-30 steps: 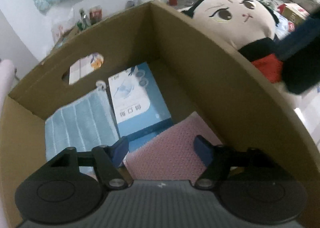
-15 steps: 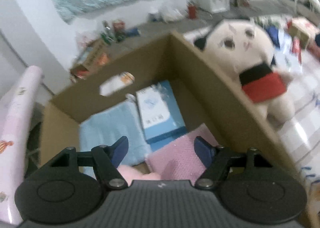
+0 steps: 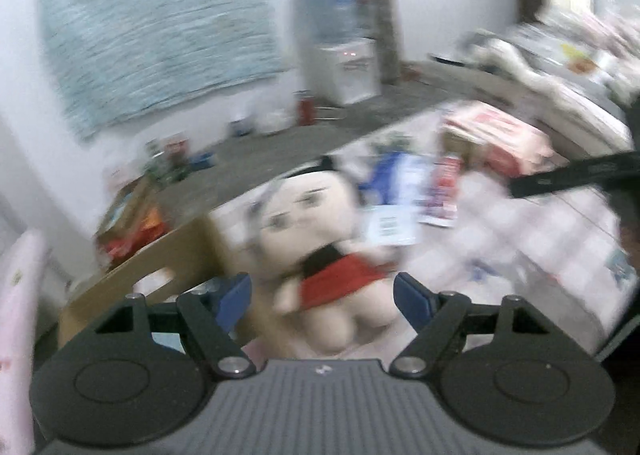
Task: Organize soft objects
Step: 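Move both open tools back over the bed toward the yogurt cup and toothpaste, then grasp the white yogurt cup with the left tool while the right tool grasps the red toothpaste tube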
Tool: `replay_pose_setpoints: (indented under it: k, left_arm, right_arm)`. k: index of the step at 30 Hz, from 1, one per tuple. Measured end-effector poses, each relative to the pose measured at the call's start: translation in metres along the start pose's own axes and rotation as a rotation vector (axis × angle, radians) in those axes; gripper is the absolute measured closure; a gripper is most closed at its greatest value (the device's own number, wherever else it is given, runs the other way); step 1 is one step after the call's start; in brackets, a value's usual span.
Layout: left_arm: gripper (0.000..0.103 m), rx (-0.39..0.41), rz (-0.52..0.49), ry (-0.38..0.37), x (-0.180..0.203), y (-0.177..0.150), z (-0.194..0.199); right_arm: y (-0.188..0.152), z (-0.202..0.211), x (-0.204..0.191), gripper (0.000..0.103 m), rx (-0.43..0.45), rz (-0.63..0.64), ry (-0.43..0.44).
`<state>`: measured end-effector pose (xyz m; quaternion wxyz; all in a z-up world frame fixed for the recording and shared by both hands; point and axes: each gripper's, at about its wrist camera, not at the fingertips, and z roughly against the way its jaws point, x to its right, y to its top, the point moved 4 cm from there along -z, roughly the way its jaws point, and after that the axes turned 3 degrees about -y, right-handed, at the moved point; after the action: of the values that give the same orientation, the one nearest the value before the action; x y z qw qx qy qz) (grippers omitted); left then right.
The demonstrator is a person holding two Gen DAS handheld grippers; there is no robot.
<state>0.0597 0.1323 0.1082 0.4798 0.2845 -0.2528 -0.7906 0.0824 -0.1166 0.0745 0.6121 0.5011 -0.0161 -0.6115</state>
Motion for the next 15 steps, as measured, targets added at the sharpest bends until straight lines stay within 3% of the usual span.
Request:
replay_pose_setpoints:
  k: [7,11,15]
  left_arm:
    - [0.024,-0.037,-0.268,0.007,0.07,0.033,-0.078]
    - [0.029,-0.092,-0.301,0.011,0.08,0.034,-0.122]
    - [0.029,-0.133,-0.254,0.02,0.072,0.034,-0.156]
  right_arm:
    - [0.004,-0.028,0.038,0.031,-0.014,0.079,-0.055]
    - [0.006,-0.03,0.059,0.031,-0.032,-0.027,-0.022]
    - [0.008,-0.028,0.067,0.03,-0.039,-0.073,-0.022]
